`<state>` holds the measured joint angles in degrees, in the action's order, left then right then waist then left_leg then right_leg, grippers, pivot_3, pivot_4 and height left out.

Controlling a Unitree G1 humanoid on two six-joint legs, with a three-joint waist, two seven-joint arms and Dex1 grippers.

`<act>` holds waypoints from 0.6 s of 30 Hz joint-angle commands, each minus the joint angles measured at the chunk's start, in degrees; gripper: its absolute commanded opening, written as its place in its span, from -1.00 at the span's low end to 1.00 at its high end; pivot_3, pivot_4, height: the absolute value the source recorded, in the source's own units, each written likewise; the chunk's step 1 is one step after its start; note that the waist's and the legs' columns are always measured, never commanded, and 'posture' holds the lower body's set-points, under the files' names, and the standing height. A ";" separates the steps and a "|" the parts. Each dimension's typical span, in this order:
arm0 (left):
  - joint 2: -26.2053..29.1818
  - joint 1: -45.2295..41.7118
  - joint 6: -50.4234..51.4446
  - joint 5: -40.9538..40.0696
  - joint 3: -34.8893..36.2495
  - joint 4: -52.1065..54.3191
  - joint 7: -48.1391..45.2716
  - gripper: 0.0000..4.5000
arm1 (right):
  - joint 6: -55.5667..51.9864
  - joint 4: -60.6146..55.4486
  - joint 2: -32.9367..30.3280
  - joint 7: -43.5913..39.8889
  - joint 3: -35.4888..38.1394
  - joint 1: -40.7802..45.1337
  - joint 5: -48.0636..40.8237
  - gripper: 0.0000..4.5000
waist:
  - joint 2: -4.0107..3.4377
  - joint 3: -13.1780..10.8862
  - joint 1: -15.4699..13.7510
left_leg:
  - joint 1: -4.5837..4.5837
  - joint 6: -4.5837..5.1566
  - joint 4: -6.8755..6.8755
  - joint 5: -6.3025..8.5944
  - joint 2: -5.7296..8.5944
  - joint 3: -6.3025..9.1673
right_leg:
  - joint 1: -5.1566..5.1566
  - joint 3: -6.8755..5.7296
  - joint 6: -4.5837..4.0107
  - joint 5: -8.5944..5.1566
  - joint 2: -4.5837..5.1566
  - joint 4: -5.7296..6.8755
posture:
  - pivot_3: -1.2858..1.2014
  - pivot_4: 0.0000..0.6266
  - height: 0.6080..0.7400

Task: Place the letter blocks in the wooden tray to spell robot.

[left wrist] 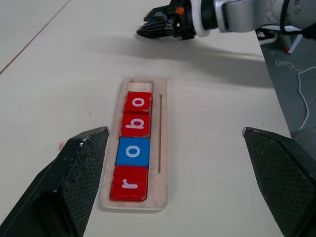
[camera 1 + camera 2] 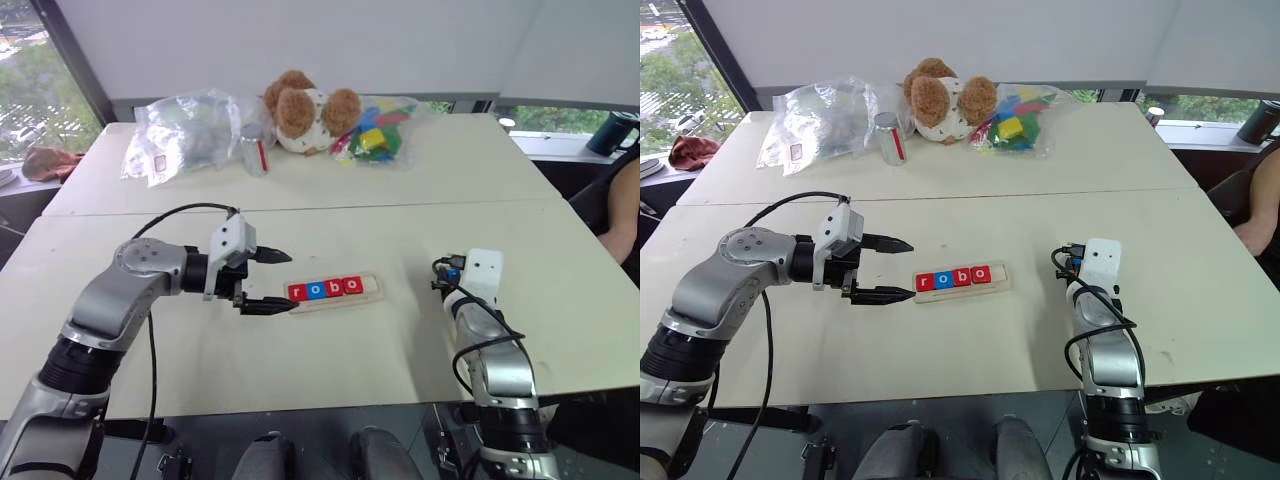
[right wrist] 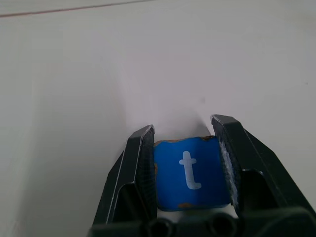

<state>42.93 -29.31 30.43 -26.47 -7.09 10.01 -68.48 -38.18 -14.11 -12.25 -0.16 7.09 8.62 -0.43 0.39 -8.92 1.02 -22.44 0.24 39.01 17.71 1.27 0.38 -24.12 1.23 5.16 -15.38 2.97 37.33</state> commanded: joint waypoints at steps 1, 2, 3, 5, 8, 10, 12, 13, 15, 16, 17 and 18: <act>0.47 -0.44 -1.30 0.01 1.44 0.16 -0.40 1.00 | -5.82 -10.75 -0.58 -2.47 0.13 -4.01 -1.86 -0.43 | 0.00 0.00 -0.04 | -0.01 0.00 -0.02 0.00 -0.03 0.01 | -0.01 0.00 0.00 0.00 -0.03 -0.01 | 0.03 -0.52 1.00; 0.40 -0.46 -1.45 0.09 1.32 -0.08 -0.48 1.00 | -7.83 -13.24 0.51 -2.25 0.09 -5.68 -2.43 -0.43 | 0.00 0.00 -0.04 | -0.01 0.00 -0.01 0.00 -0.05 0.00 | -0.02 0.02 0.00 0.00 -0.05 -0.01 | 0.03 -0.52 1.00; 0.33 -0.49 -1.55 0.16 1.20 -0.26 -0.54 1.00 | -9.44 -15.00 1.54 -1.92 0.11 -6.82 -2.82 -0.43 | 0.00 0.00 -0.09 | -0.01 0.00 -0.01 0.00 -0.05 -0.01 | -0.02 0.04 0.00 0.00 -0.05 0.00 | 0.03 -0.52 1.00; 0.21 -0.58 -1.75 0.25 0.87 -0.55 -0.73 1.00 | -11.10 -16.96 2.94 -1.25 -0.92 -8.04 -2.64 -0.43 | 0.00 0.00 -0.07 | -0.01 0.00 0.00 0.00 -0.06 -0.01 | -0.02 0.04 0.00 0.00 -0.05 0.01 | 0.03 -0.52 1.00; 0.24 -0.78 -1.84 0.41 0.36 -0.57 -1.17 1.00 | -11.62 -16.23 5.32 0.04 -2.27 -7.61 -2.21 -0.43 | 0.00 0.00 -0.04 | 0.00 0.00 0.05 0.00 -0.06 -0.04 | -0.02 0.07 0.00 0.00 -0.04 0.01 | 0.03 -0.52 1.00; 0.30 -0.88 -1.79 0.49 0.29 -0.59 -1.41 1.00 | -11.19 -15.14 6.27 0.53 -3.03 -6.82 -1.87 -0.43 | 0.00 0.00 -0.02 | 0.00 0.00 0.06 0.00 -0.06 -0.04 | -0.02 0.07 0.00 0.00 -0.04 0.01 | 0.03 -0.52 1.00; 0.43 -0.99 -1.86 0.81 0.16 -0.72 -1.74 1.00 | -10.61 -13.72 6.79 0.92 -3.59 -5.87 -1.52 -0.43 | 0.00 0.00 0.04 | 0.00 -0.01 0.05 0.00 -0.06 -0.04 | -0.03 0.07 -0.01 0.00 -0.05 0.01 | 0.03 -0.52 1.00; 0.48 -1.04 -1.86 0.93 0.15 -0.78 -1.89 1.00 | -10.39 -13.16 6.93 1.02 -3.65 -5.52 -1.42 -0.43 | 0.00 0.00 0.09 | 0.00 -0.01 0.05 0.00 -0.07 -0.04 | -0.04 0.07 -0.01 0.00 -0.05 0.02 | 0.03 -0.52 1.00; 0.60 -1.11 -1.72 1.01 0.21 -0.76 -2.06 1.00 | -10.22 -12.55 7.03 1.22 -3.33 -5.29 -1.20 0.03 | 0.00 0.00 0.03 | 0.00 -0.01 0.04 0.00 -0.07 -0.04 | -0.05 0.07 -0.01 0.00 -0.06 0.02 | 0.03 -0.52 1.00; 0.70 -1.11 -1.57 0.96 0.29 -0.65 -2.11 1.00 | -10.18 -12.38 6.82 0.99 -3.15 -5.51 -1.21 0.18 | 0.00 0.00 0.01 | 0.00 -0.01 0.04 0.00 -0.07 -0.04 | -0.05 0.07 -0.01 0.00 -0.05 0.02 | 0.03 -0.52 1.00; 0.79 -1.10 -1.42 0.93 0.36 -0.57 -2.14 1.00 | -10.06 -12.43 6.61 0.69 -2.99 -5.81 -1.23 0.39 | 0.00 0.00 0.01 | 0.00 -0.01 0.04 0.00 -0.06 -0.04 | -0.05 0.07 -0.01 0.00 -0.05 0.02 | 0.03 -0.52 1.00; 0.92 -1.10 -1.35 0.93 0.45 -0.64 -2.21 1.00 | -9.96 -12.59 6.31 0.27 -2.95 -6.04 -1.31 0.61 | 0.00 0.00 0.02 | 0.00 -0.01 0.04 0.00 -0.06 -0.05 | -0.05 0.07 -0.01 0.00 -0.05 0.02 | 0.03 -0.52 1.00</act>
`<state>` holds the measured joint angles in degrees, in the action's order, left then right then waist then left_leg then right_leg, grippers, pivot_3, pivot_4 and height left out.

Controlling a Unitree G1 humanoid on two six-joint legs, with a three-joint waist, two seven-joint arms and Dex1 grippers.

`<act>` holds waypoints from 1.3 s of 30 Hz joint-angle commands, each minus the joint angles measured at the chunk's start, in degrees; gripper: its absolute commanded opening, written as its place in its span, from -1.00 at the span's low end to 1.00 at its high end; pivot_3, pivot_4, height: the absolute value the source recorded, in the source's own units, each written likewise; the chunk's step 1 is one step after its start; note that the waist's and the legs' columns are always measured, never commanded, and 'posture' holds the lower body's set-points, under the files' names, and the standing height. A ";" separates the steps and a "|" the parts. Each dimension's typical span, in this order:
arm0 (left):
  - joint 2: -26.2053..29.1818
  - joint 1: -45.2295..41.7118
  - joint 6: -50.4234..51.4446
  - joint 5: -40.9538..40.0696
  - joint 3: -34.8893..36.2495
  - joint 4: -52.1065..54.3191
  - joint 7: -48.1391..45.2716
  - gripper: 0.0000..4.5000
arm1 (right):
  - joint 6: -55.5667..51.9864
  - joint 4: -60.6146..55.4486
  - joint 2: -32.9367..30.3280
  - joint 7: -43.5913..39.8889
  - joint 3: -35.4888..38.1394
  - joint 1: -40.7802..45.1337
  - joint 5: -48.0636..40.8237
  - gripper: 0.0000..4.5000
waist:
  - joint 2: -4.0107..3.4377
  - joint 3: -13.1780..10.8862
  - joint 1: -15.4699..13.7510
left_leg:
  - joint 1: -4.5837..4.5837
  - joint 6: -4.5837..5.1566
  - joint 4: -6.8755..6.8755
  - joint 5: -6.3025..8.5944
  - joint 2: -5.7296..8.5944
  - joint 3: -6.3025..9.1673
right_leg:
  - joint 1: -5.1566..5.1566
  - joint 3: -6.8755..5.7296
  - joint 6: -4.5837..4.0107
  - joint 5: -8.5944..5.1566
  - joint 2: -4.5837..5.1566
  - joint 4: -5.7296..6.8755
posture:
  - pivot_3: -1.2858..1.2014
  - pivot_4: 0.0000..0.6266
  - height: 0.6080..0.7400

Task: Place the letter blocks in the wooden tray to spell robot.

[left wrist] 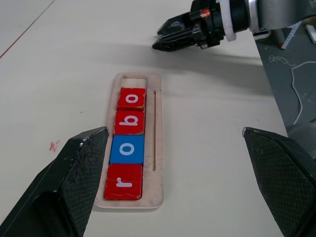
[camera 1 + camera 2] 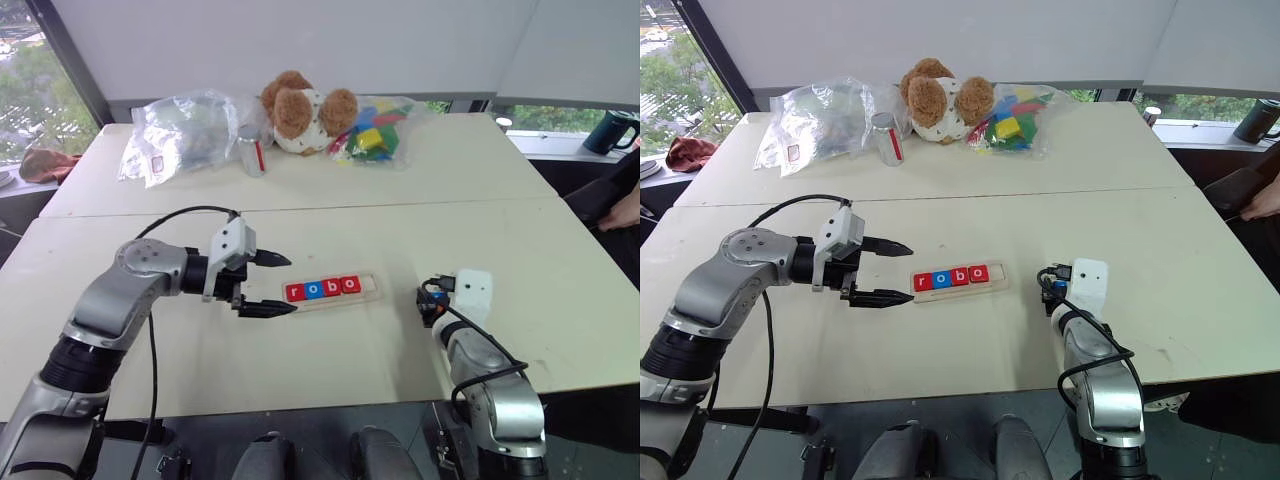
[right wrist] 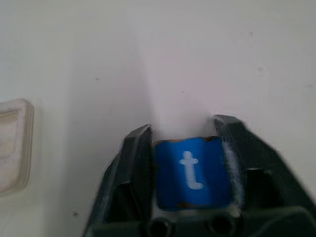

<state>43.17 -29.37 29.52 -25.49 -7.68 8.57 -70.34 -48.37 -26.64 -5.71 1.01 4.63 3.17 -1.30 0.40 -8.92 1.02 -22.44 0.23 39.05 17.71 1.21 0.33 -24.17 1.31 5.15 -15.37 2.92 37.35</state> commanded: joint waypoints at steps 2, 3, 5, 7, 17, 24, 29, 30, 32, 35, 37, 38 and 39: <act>0.97 -0.94 -0.25 -0.14 1.27 0.62 -0.47 1.00 | 2.04 -1.28 -2.08 -3.17 -0.67 -0.57 -0.95 0.99 | 0.00 0.00 0.06 | 0.00 0.00 0.00 0.00 0.00 0.00 | 0.00 0.00 0.00 0.00 0.00 0.00 | 0.03 -0.52 1.00; 1.14 -0.92 -0.10 -0.28 1.44 0.35 -0.62 1.00 | 4.12 -1.89 -3.87 -5.46 -0.76 -0.24 -1.50 0.99 | -0.01 0.00 0.07 | 0.00 0.00 0.00 0.00 0.00 0.00 | 0.00 0.00 0.00 0.00 -0.01 0.00 | 0.03 -0.52 1.00; 1.57 -0.90 0.21 -0.67 1.70 -0.34 -1.29 1.00 | 9.32 -2.44 -8.87 -11.64 0.20 1.10 -3.12 0.99 | -0.06 -0.04 0.02 | 0.00 0.00 0.00 0.00 0.01 -0.02 | -0.01 0.01 0.00 0.00 -0.01 0.00 | 0.03 -0.52 1.00; 2.32 -0.95 0.05 -0.77 1.67 -1.66 -2.80 1.00 | 10.20 -1.56 -13.70 -19.86 3.86 3.19 -9.12 0.99 | -0.05 -0.05 -0.01 | -0.01 0.01 0.01 0.00 0.03 -0.06 | 0.01 0.00 0.00 0.00 -0.03 -0.01 | 0.03 -0.52 1.00; 4.58 -2.50 -2.77 1.43 0.88 -5.91 -7.59 1.00 | 11.56 10.90 -39.12 -55.06 9.33 6.97 -24.64 0.99 | -0.04 -0.09 -0.41 | -0.06 0.14 0.05 0.07 0.02 -0.05 | 0.08 -0.03 0.01 0.00 -0.02 -0.15 | 0.03 -0.52 1.00; 6.13 -3.42 -3.22 2.17 0.87 -6.48 -9.41 1.00 | 46.80 41.24 -54.57 -79.11 -4.08 17.44 -9.29 0.99 | 0.01 -0.13 0.00 | 0.04 0.19 0.08 0.11 -0.02 -0.14 | 0.17 -0.05 0.01 0.00 -0.08 -0.20 | 0.03 -0.52 1.00; 6.20 -1.29 -1.76 1.39 1.95 -3.53 -8.04 1.00 | 60.01 58.84 -50.50 -83.79 -10.82 29.99 -3.24 0.99 | -0.05 -0.20 0.07 | 0.06 0.18 0.07 0.10 -0.07 -0.20 | 0.11 0.02 0.01 0.01 -0.06 -0.15 | 0.03 -0.52 1.00; 6.35 -0.65 -1.40 1.27 2.33 -2.82 -7.51 1.00 | 61.58 61.74 -49.20 -84.46 -12.01 32.16 -2.22 0.99 | -0.05 -0.21 0.05 | 0.02 0.18 0.04 0.10 -0.09 -0.19 | 0.06 0.04 0.01 0.00 -0.06 -0.14 | 0.03 -0.52 1.00; 6.55 0.31 -0.78 1.09 2.94 -1.64 -6.58 1.00 | 64.02 66.51 -47.14 -85.57 -13.68 35.53 -0.70 0.99 | -0.06 -0.22 0.00 | 0.00 0.17 0.03 0.10 -0.09 -0.19 | 0.01 0.05 0.01 0.00 -0.04 -0.14 | 0.03 -0.52 1.00; 6.87 1.53 0.24 0.40 3.82 0.14 -5.48 1.00 | 67.13 72.24 -45.09 -86.76 -15.33 39.16 1.15 0.99 | -0.07 -0.23 -0.28 | -0.05 0.13 0.05 0.08 -0.06 -0.19 | -0.02 0.05 0.01 0.01 0.04 -0.14 | 0.03 -0.52 1.00; 7.22 2.73 1.01 -0.13 4.56 1.64 -4.69 1.00 | 68.92 76.15 -43.56 -87.79 -16.72 42.02 2.73 0.99 | -0.07 -0.23 -0.38 | -0.06 0.13 0.07 0.08 -0.04 -0.19 | -0.02 0.05 0.01 0.01 0.09 -0.14 | 0.03 -0.52 1.00; 7.36 3.16 1.28 -0.30 4.82 2.11 -4.38 1.00 | 69.56 77.61 -43.02 -88.19 -17.27 43.11 3.37 0.99 | -0.07 -0.23 -0.24 | -0.06 0.12 0.07 0.08 -0.02 -0.19 | -0.01 0.04 0.01 0.01 0.12 -0.14 | 0.03 -0.52 1.00; 7.45 3.44 1.54 -0.44 5.00 2.52 -4.12 1.00 | 70.23 78.88 -42.67 -88.52 -17.58 43.93 3.83 0.99 | -0.07 -0.24 -0.21 | -0.05 0.12 0.07 0.08 -0.02 -0.20 | -0.01 0.05 0.01 0.01 0.13 -0.14 | 0.03 -0.52 1.00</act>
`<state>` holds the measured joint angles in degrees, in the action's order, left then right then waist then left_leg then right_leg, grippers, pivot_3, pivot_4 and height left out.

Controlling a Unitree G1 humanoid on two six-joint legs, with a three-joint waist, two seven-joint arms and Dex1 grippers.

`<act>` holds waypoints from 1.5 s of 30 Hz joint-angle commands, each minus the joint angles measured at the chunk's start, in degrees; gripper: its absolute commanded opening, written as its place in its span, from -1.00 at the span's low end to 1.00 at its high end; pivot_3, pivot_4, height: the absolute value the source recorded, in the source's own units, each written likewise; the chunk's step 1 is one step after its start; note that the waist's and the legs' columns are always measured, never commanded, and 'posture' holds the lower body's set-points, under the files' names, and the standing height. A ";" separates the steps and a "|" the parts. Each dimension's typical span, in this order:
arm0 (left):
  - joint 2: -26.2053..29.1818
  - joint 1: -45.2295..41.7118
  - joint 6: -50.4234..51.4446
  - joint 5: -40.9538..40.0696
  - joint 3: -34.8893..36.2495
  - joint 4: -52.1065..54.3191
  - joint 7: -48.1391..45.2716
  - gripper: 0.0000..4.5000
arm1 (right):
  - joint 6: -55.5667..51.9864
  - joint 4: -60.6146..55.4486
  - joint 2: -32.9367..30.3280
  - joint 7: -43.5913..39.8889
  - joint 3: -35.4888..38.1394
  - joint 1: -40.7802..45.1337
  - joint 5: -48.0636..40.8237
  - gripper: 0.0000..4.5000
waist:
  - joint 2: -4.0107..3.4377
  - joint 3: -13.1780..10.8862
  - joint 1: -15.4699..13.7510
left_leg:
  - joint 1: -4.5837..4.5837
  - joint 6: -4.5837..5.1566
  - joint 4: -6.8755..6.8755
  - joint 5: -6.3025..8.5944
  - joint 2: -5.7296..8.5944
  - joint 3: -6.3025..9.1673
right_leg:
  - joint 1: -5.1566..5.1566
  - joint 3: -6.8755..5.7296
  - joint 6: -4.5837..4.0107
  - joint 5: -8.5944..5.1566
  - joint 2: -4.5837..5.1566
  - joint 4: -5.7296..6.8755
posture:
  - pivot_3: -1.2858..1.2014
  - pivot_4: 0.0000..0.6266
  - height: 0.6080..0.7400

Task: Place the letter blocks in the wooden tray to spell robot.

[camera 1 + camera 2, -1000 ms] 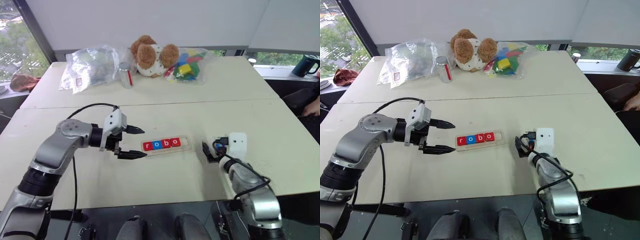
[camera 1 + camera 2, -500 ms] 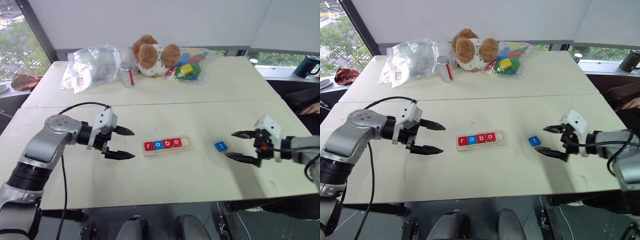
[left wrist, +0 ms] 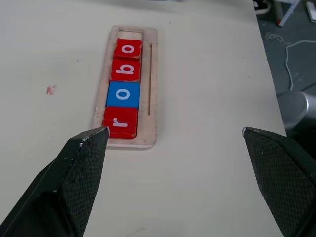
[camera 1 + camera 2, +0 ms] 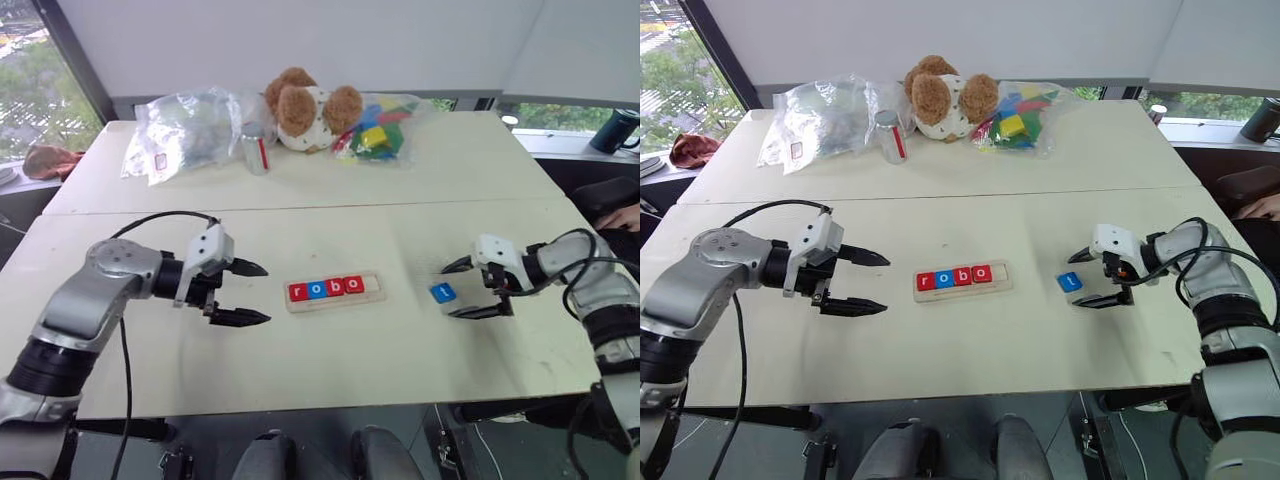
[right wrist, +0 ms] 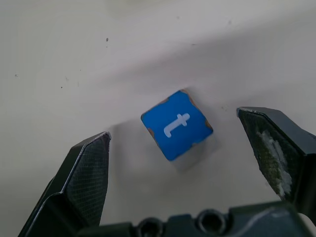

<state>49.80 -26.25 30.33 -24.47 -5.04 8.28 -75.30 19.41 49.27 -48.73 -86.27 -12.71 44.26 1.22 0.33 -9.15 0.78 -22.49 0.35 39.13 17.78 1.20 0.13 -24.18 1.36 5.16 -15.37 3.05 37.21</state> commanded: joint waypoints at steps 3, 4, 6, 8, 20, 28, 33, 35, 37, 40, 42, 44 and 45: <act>1.06 1.63 1.50 -1.91 3.23 4.28 1.78 1.00 | 2.71 6.77 1.25 -3.99 -1.68 4.96 3.00 0.77 | -0.01 0.00 0.00 | 0.00 -0.02 -0.02 -0.01 0.00 0.03 | 0.00 -0.03 0.00 0.00 0.01 0.01 | 0.03 -0.52 1.00; 1.10 1.90 1.70 -2.07 3.39 4.65 2.05 1.00 | 2.70 7.78 1.57 -4.54 -1.77 5.48 3.18 0.61 | 0.00 0.00 -0.01 | 0.00 -0.03 -0.02 -0.01 0.00 0.03 | -0.01 -0.03 0.00 0.00 0.01 0.00 | 0.03 -0.52 1.00; 1.12 2.22 1.96 -2.25 3.55 5.10 2.45 1.00 | 2.64 9.35 2.04 -5.31 -1.83 6.33 3.55 0.20 | -0.01 0.00 0.02 | 0.00 -0.07 -0.02 -0.03 0.00 0.04 | -0.01 -0.04 0.00 0.00 0.02 0.00 | 0.03 -0.52 1.00; 1.14 2.41 2.14 -2.38 3.68 5.35 2.88 1.00 | 1.70 10.50 2.13 -6.06 -2.44 7.16 3.94 -0.28 | -0.01 0.00 0.09 | 0.00 -0.08 -0.01 -0.03 0.03 0.02 | 0.00 -0.03 -0.01 0.00 0.06 0.01 | 0.03 -0.52 1.00; 0.41 1.06 1.08 -1.96 2.59 3.29 3.54 1.00 | -14.45 -1.60 5.93 -6.05 -0.68 9.48 -1.35 -0.51 | -0.02 -0.01 0.20 | 0.00 -0.13 -0.04 -0.06 0.03 0.04 | -0.04 -0.05 -0.01 0.01 0.08 0.04 | 0.03 -0.52 1.00; 0.98 1.10 1.47 -1.83 2.59 3.72 2.96 1.00 | -18.45 -5.66 12.53 -3.26 -3.30 12.01 1.21 -0.51 | -0.02 -0.01 0.12 | -0.03 -0.15 -0.05 -0.06 0.05 0.04 | -0.10 -0.08 -0.01 0.01 0.10 0.07 | 0.03 -0.52 1.00; 1.54 2.07 2.01 -2.05 3.06 4.71 3.23 1.00 | -17.53 -3.35 15.29 -2.38 -4.70 14.03 3.01 -0.51 | -0.02 -0.01 0.05 | -0.05 -0.27 -0.05 -0.13 0.07 0.04 | -0.13 -0.10 0.00 0.01 0.13 0.07 | 0.03 -0.52 1.00; 1.36 2.23 2.18 -2.14 3.09 4.89 3.71 1.00 | -16.13 -1.94 15.96 -2.15 -5.45 14.61 4.04 -0.51 | -0.02 -0.01 0.11 | -0.06 -0.35 -0.06 -0.18 0.07 0.04 | -0.13 -0.11 -0.01 0.01 0.13 0.07 | 0.03 -0.52 1.00; 1.04 2.31 2.42 -2.33 3.12 5.22 4.23 1.00 | -14.52 -0.34 16.30 -1.90 -5.99 15.07 5.05 -0.51 | -0.02 -0.01 0.08 | -0.06 -0.35 -0.06 -0.17 0.08 0.04 | -0.13 -0.11 -0.01 0.01 0.13 0.07 | 0.03 -0.52 1.00; 0.70 2.68 2.74 -2.73 3.27 5.85 5.07 1.00 | -12.86 2.09 16.63 -1.55 -6.47 15.84 6.05 -0.51 | -0.02 -0.01 0.11 | -0.06 -0.35 -0.06 -0.17 0.09 0.04 | -0.13 -0.11 0.00 0.01 0.14 0.07 | 0.03 -0.52 1.00; 0.66 3.21 2.88 -3.03 3.48 6.33 5.63 1.00 | -12.01 3.41 16.76 -1.55 -6.76 16.33 6.63 -0.51 | -0.02 -0.01 0.23 | -0.06 -0.35 -0.06 -0.18 0.09 0.04 | -0.13 -0.11 -0.01 0.01 0.15 0.07 | 0.03 -0.52 1.00; 0.64 3.56 3.07 -3.35 3.70 6.63 6.08 1.00 | -11.27 4.45 17.15 -1.34 -6.80 16.80 7.07 -0.51 | -0.02 -0.01 0.29 | -0.06 -0.35 -0.06 -0.18 0.09 0.04 | -0.14 -0.11 0.00 0.01 0.15 0.07 | 0.03 -0.52 1.00; 0.61 3.64 3.19 -3.49 3.72 6.79 6.31 1.00 | -11.08 4.87 17.39 -1.27 -6.78 17.04 7.23 -0.51 | -0.02 -0.01 0.31 | -0.06 -0.35 -0.06 -0.18 0.09 0.04 | -0.14 -0.11 -0.01 0.01 0.14 0.07 | 0.03 -0.52 1.00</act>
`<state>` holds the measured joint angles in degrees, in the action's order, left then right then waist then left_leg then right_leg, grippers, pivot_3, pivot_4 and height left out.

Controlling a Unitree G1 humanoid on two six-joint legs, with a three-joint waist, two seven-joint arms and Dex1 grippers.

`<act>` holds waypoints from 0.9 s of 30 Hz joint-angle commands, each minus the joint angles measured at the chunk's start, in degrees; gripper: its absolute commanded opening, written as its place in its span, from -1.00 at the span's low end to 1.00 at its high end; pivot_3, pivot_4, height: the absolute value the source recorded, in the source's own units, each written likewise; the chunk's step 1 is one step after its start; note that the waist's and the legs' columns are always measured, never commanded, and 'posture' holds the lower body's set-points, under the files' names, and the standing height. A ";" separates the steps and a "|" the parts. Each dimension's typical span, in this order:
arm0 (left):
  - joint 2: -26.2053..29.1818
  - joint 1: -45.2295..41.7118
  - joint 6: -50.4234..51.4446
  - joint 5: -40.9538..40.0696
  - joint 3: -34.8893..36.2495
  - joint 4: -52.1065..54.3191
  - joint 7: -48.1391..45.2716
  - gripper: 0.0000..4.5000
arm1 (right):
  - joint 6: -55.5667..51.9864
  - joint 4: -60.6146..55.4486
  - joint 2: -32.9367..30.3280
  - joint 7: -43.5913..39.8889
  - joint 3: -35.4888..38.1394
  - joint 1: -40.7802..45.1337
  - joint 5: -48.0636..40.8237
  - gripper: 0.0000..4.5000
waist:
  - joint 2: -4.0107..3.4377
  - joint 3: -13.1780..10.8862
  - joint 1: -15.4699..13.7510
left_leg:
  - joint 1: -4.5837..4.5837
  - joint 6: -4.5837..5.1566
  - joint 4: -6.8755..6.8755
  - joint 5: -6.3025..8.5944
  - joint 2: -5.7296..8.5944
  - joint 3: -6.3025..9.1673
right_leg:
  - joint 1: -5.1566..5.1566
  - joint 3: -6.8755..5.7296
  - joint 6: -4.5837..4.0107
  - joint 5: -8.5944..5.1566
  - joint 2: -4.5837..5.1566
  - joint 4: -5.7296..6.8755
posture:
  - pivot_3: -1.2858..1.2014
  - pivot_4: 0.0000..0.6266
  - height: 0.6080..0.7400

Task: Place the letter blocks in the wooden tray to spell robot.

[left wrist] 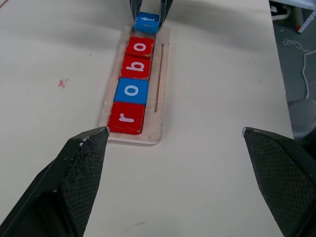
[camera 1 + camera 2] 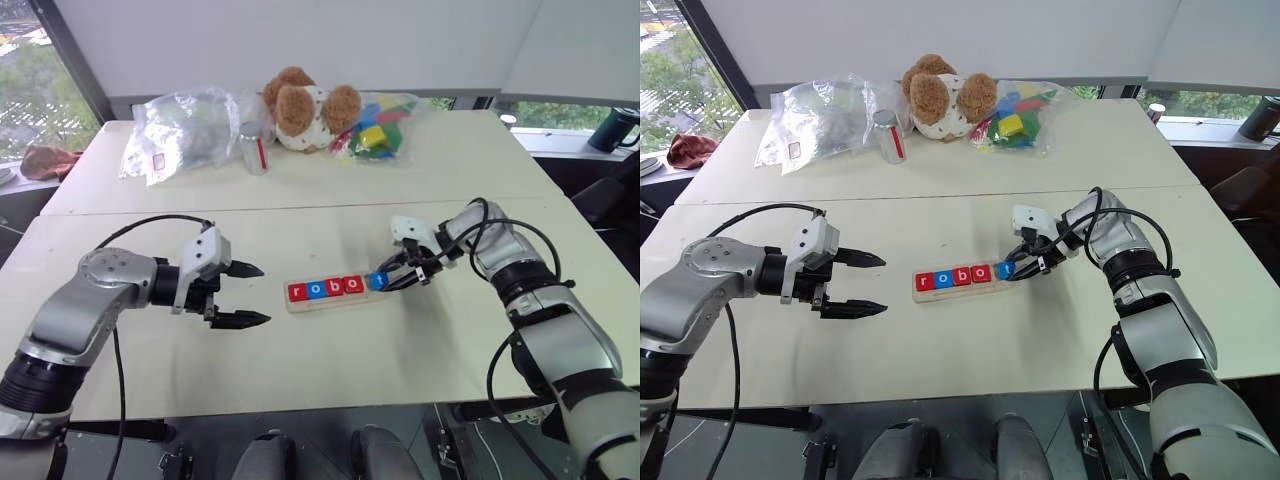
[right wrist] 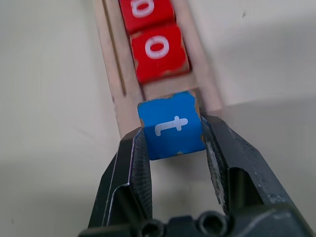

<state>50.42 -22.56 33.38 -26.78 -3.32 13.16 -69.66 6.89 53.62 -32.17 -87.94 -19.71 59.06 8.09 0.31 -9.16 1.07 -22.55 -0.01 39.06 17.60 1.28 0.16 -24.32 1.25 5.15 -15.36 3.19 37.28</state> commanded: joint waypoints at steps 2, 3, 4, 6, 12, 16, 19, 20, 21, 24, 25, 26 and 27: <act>-0.07 0.18 0.18 -1.32 2.03 2.11 1.01 1.00 | 1.72 1.19 1.50 0.71 0.23 2.70 0.68 -0.51 | 0.00 0.00 0.06 | 0.00 0.00 0.00 0.00 0.00 0.00 | 0.00 0.00 0.00 0.00 0.00 0.00 | 0.03 -0.52 1.00; -0.13 0.25 0.20 -1.36 1.97 2.20 1.19 1.00 | 1.83 1.39 1.74 0.69 0.27 2.82 0.79 -0.51 | 0.00 0.00 0.09 | 0.00 -0.01 0.00 0.00 0.00 0.00 | 0.00 0.00 0.00 0.00 0.00 0.00 | 0.03 -0.52 1.00; -0.17 0.37 0.18 -1.40 1.96 2.25 1.34 1.00 | 1.91 1.41 2.05 0.61 0.27 2.81 0.85 -0.51 | 0.00 0.00 0.09 | 0.01 -0.02 0.00 -0.01 0.00 0.00 | 0.00 0.00 0.00 0.00 0.00 0.00 | 0.03 -0.52 1.00; -0.17 0.53 0.11 -1.49 1.95 2.29 1.53 1.00 | 2.04 1.38 2.38 0.41 0.26 2.74 0.93 -0.51 | 0.00 0.00 0.08 | 0.00 -0.04 -0.01 -0.02 0.00 0.00 | 0.00 0.00 0.00 0.00 0.00 0.00 | 0.03 -0.52 1.00; -0.53 0.61 0.22 -1.66 1.89 2.40 2.12 1.00 | 2.43 1.66 2.97 0.91 0.04 2.71 1.53 -0.51 | 0.00 0.00 0.01 | 0.00 -0.05 0.00 -0.03 0.00 0.00 | 0.00 0.00 0.00 0.00 0.01 0.00 | 0.03 -0.52 1.00; -0.67 0.69 -0.10 -1.71 1.76 2.13 2.40 1.00 | 2.30 1.20 3.38 0.46 -0.02 2.63 1.68 -0.51 | 0.00 0.00 0.05 | 0.01 -0.05 -0.01 -0.03 0.00 0.00 | 0.00 -0.01 0.00 0.00 0.00 0.00 | 0.03 -0.52 1.00; -0.79 0.75 -0.36 -1.65 1.68 1.92 2.53 1.00 | 2.13 0.87 3.63 0.28 0.10 2.54 1.76 -0.51 | 0.00 0.00 0.08 | 0.00 -0.05 -0.01 -0.03 0.00 0.00 | 0.00 -0.01 0.00 0.00 0.00 0.00 | 0.03 -0.52 1.00; -0.86 0.77 -0.41 -1.64 1.64 1.92 2.61 1.00 | 2.04 0.86 3.74 0.31 0.12 2.58 1.77 -0.51 | 0.00 0.00 0.08 | 0.01 -0.05 -0.01 -0.03 0.00 0.00 | 0.00 -0.01 0.00 0.00 0.00 0.00 | 0.03 -0.52 1.00; -0.93 0.79 -0.46 -1.64 1.61 1.90 2.67 1.00 | 2.03 0.89 3.83 0.31 0.13 2.62 1.78 -0.51 | 0.00 0.00 0.08 | 0.01 -0.05 -0.01 -0.03 0.00 0.01 | 0.00 -0.01 0.00 0.00 0.00 0.01 | 0.03 -0.52 1.00; -1.08 0.85 -0.64 -1.55 1.52 1.79 2.78 1.00 | 1.99 0.96 4.03 0.22 0.11 2.65 1.81 -0.51 | 0.00 0.00 0.08 | 0.01 -0.05 -0.01 -0.03 0.00 0.01 | 0.00 -0.01 0.00 0.00 0.00 0.01 | 0.03 -0.52 1.00; -1.11 0.90 -0.71 -1.50 1.49 1.76 2.83 1.00 | 1.97 0.86 4.05 0.10 0.11 2.59 1.78 -0.51 | 0.00 0.00 0.08 | 0.01 -0.06 -0.01 -0.03 0.00 0.01 | 0.00 -0.01 0.00 0.00 0.00 0.01 | 0.03 -0.52 1.00; -1.12 0.96 -0.82 -1.43 1.47 1.68 2.87 1.00 | 1.87 0.67 4.12 -0.12 0.14 2.52 1.67 -0.51 | 0.00 0.00 0.08 | 0.01 -0.06 -0.01 -0.03 0.00 0.01 | 0.00 -0.01 0.00 0.00 0.00 0.01 | 0.03 -0.52 1.00; -1.13 1.01 -0.91 -1.38 1.46 1.62 2.90 1.00 | 1.76 0.51 4.19 -0.24 0.14 2.49 1.61 -0.51 | 0.00 0.00 0.08 | 0.01 -0.06 -0.01 -0.03 0.00 0.01 | 0.00 -0.01 0.00 0.00 0.00 0.01 | 0.03 -0.52 1.00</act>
<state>49.28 -21.38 33.26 -27.93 -3.19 13.84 -66.94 8.73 55.33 -28.25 -87.62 -19.71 60.50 9.93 0.31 -9.16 1.15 -22.55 -0.06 39.05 17.57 1.29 0.17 -24.32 1.23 5.15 -15.36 3.20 37.28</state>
